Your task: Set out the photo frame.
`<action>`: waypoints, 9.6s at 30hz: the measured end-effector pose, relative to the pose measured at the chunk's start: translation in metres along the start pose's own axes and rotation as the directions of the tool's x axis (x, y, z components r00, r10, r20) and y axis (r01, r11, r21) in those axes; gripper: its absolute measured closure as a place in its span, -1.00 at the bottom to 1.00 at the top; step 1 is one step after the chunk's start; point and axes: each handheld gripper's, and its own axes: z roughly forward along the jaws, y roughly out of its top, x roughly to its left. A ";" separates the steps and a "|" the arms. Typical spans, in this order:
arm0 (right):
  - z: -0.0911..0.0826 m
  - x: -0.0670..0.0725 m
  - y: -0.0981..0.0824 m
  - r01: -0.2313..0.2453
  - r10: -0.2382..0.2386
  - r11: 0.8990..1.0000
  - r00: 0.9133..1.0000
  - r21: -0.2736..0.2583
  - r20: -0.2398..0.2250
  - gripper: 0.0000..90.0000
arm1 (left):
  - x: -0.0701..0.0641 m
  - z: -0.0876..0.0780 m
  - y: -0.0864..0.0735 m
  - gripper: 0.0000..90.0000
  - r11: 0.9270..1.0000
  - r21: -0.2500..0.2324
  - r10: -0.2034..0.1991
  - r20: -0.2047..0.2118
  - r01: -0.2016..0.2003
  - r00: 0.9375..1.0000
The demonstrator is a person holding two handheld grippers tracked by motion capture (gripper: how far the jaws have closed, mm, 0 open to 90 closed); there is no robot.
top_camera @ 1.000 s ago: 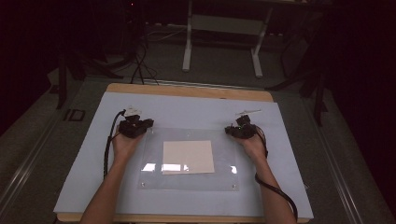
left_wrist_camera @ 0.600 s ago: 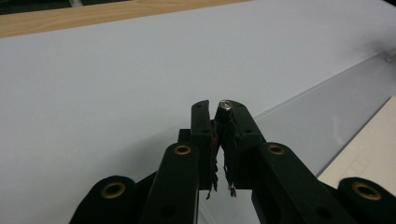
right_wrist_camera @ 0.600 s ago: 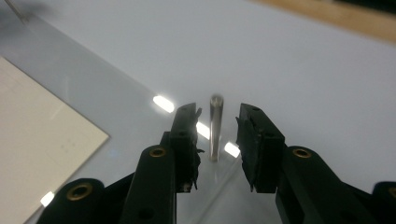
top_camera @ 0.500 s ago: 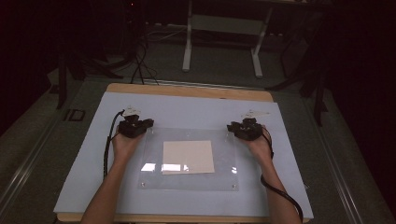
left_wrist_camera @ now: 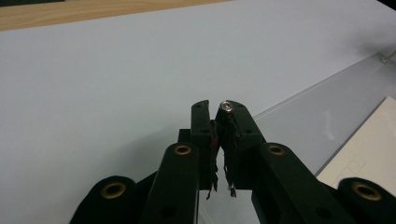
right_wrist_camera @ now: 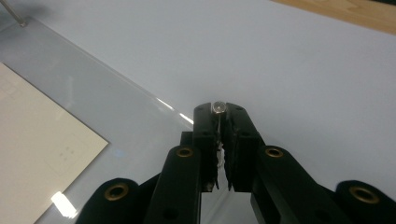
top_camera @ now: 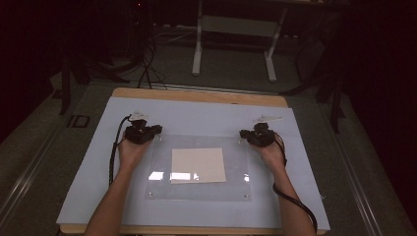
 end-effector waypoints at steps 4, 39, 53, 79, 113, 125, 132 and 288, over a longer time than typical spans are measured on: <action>0.001 -0.003 0.003 -0.032 0.033 0.999 0.999 0.021 -0.024 0.85 | 0.002 0.001 0.004 0.85 0.999 0.033 0.000 0.014 0.000 1.000; 0.010 -0.016 0.025 -0.178 0.178 0.977 0.984 0.115 0.011 0.54 | 0.026 0.021 0.022 0.85 0.958 0.121 -0.272 0.074 0.262 0.960; -0.039 0.016 0.034 -0.058 0.057 0.998 0.998 0.028 0.020 0.92 | 0.026 0.027 0.022 0.86 0.943 0.117 -0.320 0.052 0.313 0.946; -0.089 0.128 0.056 0.124 -0.124 0.992 0.984 -0.012 -0.126 1.00 | 0.024 0.031 0.022 0.86 0.928 0.109 -0.360 0.019 0.356 0.933; -0.081 0.203 -0.018 0.226 -0.240 0.969 0.955 -0.100 -0.175 1.00 | 0.024 0.033 0.023 0.85 0.922 0.110 -0.375 0.008 0.372 0.927; -0.073 0.206 -0.024 0.182 -0.196 0.972 0.977 -0.149 -0.085 1.00 | 0.026 0.033 0.023 0.83 0.914 0.114 -0.396 0.029 0.390 0.918; -0.072 0.208 -0.025 0.191 -0.205 0.971 0.974 -0.145 -0.095 1.00 | 0.027 0.032 0.022 0.80 0.914 0.110 -0.397 0.042 0.391 0.917; -0.070 0.071 0.023 0.058 -0.035 0.986 0.988 -0.154 0.152 0.33 | -0.017 -0.038 0.029 0.10 0.984 -0.131 0.126 0.055 -0.118 0.991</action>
